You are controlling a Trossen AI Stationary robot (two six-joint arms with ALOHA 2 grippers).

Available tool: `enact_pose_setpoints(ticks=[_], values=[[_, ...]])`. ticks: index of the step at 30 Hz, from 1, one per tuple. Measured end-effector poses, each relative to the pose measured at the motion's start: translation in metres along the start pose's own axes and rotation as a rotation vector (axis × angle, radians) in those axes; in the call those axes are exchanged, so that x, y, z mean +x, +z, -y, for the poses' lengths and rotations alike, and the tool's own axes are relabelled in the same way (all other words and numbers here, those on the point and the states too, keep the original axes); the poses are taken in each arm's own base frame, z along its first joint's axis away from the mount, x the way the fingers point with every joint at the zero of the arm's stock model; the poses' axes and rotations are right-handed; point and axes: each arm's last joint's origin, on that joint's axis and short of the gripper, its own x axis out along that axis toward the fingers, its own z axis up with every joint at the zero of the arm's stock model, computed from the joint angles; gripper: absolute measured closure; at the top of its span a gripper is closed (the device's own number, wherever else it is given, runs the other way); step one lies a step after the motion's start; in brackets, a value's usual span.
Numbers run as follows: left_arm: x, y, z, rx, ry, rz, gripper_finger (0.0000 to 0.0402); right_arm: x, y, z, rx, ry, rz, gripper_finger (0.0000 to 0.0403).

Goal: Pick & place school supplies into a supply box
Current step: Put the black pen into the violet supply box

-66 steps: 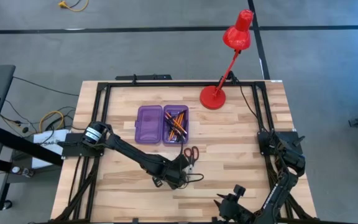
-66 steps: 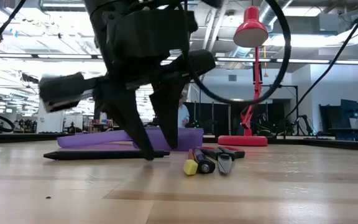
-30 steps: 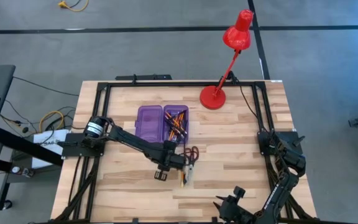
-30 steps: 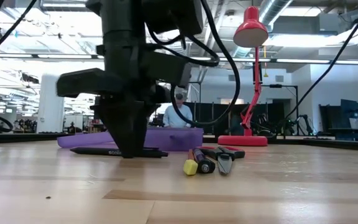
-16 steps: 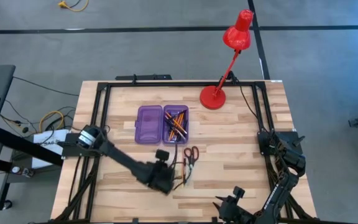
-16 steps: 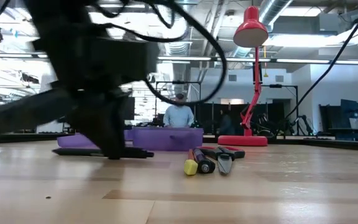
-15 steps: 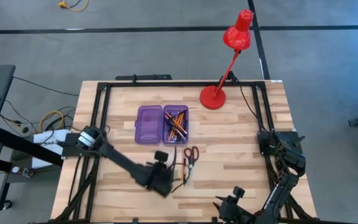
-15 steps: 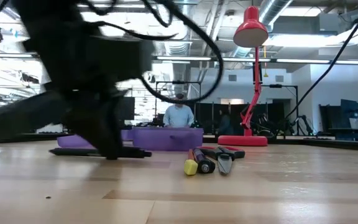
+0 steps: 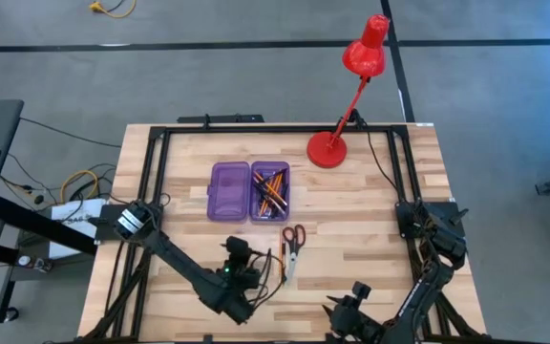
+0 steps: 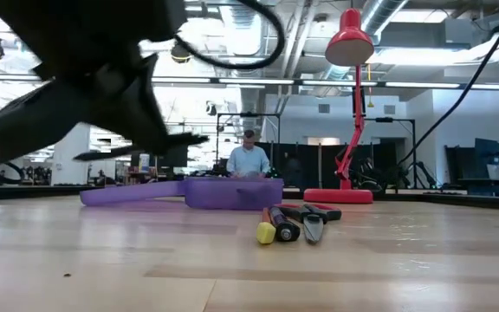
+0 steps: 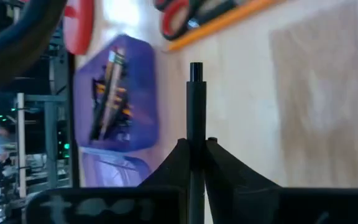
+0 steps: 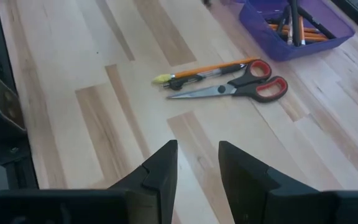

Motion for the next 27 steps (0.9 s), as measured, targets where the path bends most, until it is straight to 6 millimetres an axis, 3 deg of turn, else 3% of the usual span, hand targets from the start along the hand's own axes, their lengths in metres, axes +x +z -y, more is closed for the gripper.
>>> enact_pose_setpoints(ticks=[8, 15, 23, 27], values=[[0.030, 0.025, -0.047, -0.028, 0.045, -0.077, 0.0395, -0.001, -0.001, -0.001, 0.001, 0.006, 0.001, 0.0291], [0.070, 0.045, -0.104, -0.128, 0.037, -0.160, 0.0395, -0.001, -0.001, -0.001, 0.007, 0.011, 0.002, 0.0291], [0.131, 0.051, -0.188, -0.518, -0.244, -0.259, 0.0395, 0.005, -0.008, -0.001, 0.000, 0.004, 0.001, 0.0291], [0.155, 0.043, -0.213, -0.650, -0.239, -0.267, 0.0388, 0.011, -0.014, -0.002, 0.005, 0.009, -0.002, 0.0291]])
